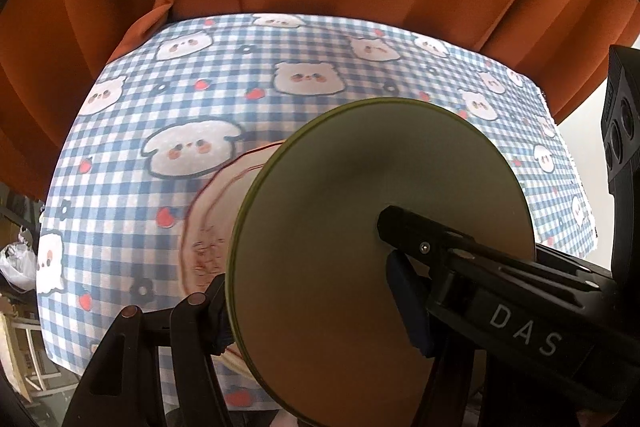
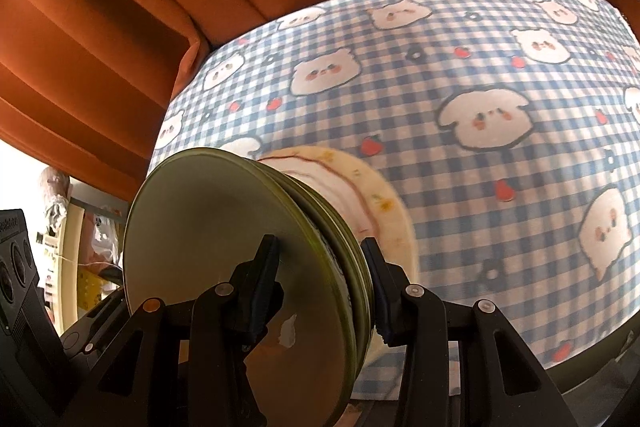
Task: Organize plates and bowls
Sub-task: 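Lift the bowl stack with both tools and carry it over the plate stack, then lower the bowl stack onto the plate stack and open both tools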
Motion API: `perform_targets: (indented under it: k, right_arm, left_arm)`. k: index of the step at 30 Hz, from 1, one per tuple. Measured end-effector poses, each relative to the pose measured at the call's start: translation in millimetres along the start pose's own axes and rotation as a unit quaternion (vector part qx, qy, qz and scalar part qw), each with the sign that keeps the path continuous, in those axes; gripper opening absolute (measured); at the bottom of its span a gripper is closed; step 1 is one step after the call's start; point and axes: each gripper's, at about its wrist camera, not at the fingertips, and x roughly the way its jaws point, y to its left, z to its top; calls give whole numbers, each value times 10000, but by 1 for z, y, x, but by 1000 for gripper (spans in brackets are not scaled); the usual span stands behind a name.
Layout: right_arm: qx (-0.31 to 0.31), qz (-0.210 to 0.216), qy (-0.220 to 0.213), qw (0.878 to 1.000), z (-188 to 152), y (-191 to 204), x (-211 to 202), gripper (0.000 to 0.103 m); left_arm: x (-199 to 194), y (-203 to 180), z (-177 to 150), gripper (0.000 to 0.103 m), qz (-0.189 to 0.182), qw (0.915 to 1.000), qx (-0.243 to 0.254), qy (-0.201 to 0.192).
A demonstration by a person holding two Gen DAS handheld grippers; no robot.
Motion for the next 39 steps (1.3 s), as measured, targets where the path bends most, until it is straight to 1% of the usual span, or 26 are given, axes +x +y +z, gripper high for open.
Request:
perform_targets:
  k: [9, 11, 19, 23, 26, 31, 34, 36, 37, 38, 39]
  right_arm:
    - [108, -70, 213, 9997, 1, 21, 29, 45]
    - [154, -123, 260, 9995, 3, 22, 33, 45]
    - [135, -252, 243, 9993, 12, 20, 38, 45]
    - [40, -303, 256, 9992, 12, 20, 40, 45]
    - [45, -326, 273, 9991, 9, 18, 40, 45]
    - [50, -516, 117, 9986, 3, 22, 37, 46]
    - [121, -662, 29, 9977, 0, 24, 36, 47]
    - [102, -813, -13, 9966, -3, 28, 34, 48]
    - [56, -884, -18, 9961, -5, 29, 33, 48]
    - [31, -919, -23, 9958, -7, 30, 31, 50]
    - [6, -951, -65, 9955, -9, 30, 29, 53]
  left_arm:
    - [17, 32, 5, 66, -73, 9996, -31, 278]
    - [21, 33, 7, 66, -107, 9994, -11, 334]
    - [27, 31, 18, 65, -95, 9994, 80, 325]
    - [28, 29, 16, 65, -58, 9993, 115, 339]
    - [29, 30, 13, 65, -129, 9992, 125, 365]
    - [28, 29, 11, 65, -177, 9989, 307, 297]
    - [26, 30, 9, 68, -250, 9985, 405, 252]
    - [23, 32, 7, 71, -188, 9986, 462, 193]
    - [22, 32, 6, 76, -132, 9986, 487, 146]
    - [20, 33, 3, 78, -48, 9986, 516, 64]
    - [19, 33, 2, 79, -19, 9987, 503, 23]
